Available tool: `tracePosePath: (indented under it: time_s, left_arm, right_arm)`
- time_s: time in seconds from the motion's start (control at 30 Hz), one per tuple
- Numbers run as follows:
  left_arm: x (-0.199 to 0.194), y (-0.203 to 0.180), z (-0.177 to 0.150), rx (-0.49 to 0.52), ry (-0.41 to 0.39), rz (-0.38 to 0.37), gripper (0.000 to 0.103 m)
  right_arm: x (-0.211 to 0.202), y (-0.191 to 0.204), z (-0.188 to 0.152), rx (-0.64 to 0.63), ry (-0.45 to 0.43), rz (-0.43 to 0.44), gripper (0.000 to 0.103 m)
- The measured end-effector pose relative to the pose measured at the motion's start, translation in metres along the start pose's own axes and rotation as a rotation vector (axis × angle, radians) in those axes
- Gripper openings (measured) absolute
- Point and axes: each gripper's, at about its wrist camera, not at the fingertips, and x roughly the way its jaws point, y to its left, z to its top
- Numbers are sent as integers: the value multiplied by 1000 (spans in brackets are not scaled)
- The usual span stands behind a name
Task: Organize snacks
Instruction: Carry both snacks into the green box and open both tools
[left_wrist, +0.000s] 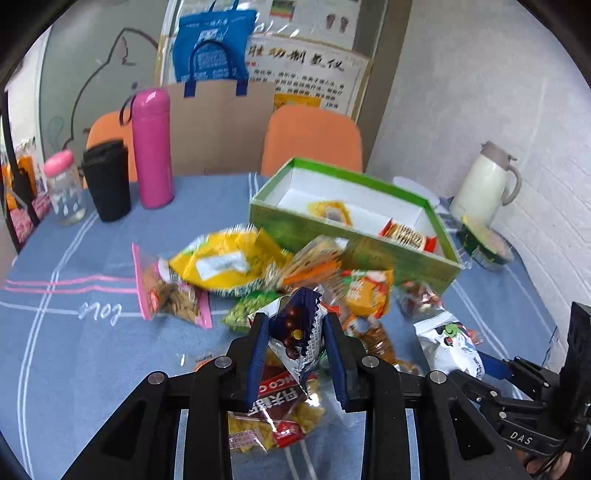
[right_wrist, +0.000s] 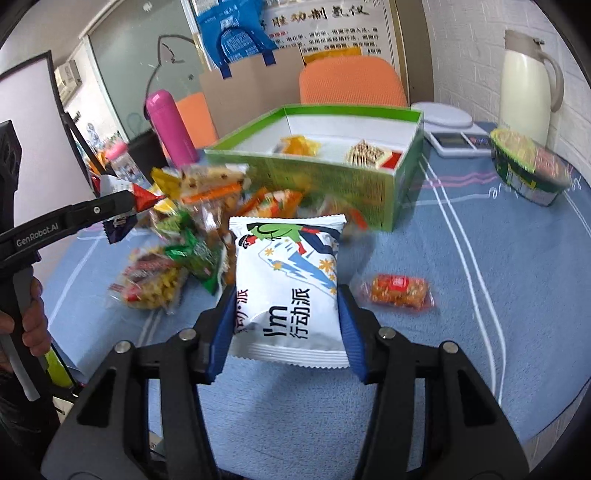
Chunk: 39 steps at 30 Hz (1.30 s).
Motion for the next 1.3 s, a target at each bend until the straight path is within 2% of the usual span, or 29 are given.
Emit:
tracePosePath:
  time_s: [0.17, 0.43, 0.93, 1.13, 1.17, 1.2, 1.27, 1.3]
  left_arm:
    - [-20, -18, 19, 45, -73, -23, 31]
    - [-4, -41, 48, 73, -114, -16, 31]
    - [87, -60, 107, 61, -58, -6, 31]
    - [120, -60, 116, 53, -25, 12, 31]
    - [124, -59, 117, 51, -20, 14, 31]
    - [128, -58, 117, 51, -15, 14, 32]
    - [132, -58, 116, 50, -12, 8, 37]
    - [133, -57, 115, 49, -13, 1, 56]
  right_arm:
    - [-9, -5, 26, -4, -72, -24, 54]
    - [3, -28, 68, 14, -133, -67, 54]
    - [63, -63, 106, 20, -107, -113, 54]
    - [82, -61, 110, -37, -95, -122, 55]
    - [83, -60, 109, -51, -97, -132, 61]
    - [81, -58, 108, -66, -107, -143, 74]
    - [74, -56, 105, -94, -148, -161, 91]
    - [70, -55, 103, -107, -165, -168, 94]
